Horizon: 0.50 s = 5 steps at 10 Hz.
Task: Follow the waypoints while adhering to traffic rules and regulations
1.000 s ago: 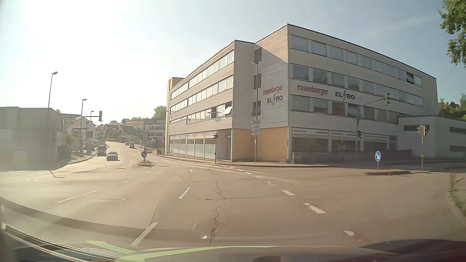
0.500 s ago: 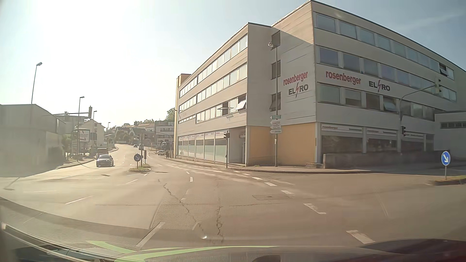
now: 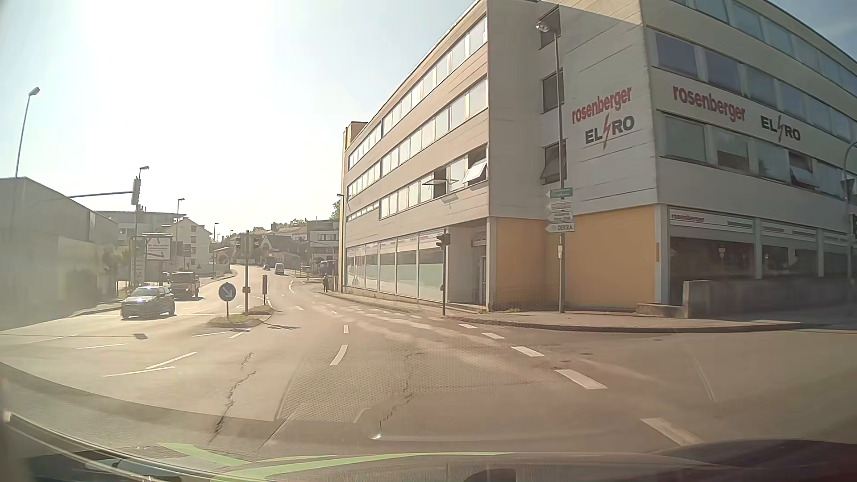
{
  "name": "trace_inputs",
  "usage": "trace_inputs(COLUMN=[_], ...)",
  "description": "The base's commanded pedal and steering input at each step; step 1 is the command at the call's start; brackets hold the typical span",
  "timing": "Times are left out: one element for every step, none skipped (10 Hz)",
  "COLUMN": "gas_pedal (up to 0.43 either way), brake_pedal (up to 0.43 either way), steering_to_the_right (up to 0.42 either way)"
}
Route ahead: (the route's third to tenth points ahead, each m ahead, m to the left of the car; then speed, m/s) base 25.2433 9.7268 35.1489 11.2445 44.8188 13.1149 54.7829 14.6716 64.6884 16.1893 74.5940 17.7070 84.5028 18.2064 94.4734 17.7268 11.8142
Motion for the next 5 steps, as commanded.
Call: trace_inputs(gas_pedal=[0.067, 0.067, 0.067, 0.067, 0.067], brake_pedal=[0.000, 0.000, 0.000, 0.000, 0.000], steering_to_the_right=[-0.048, -0.049, -0.051, -0.053, -0.053])
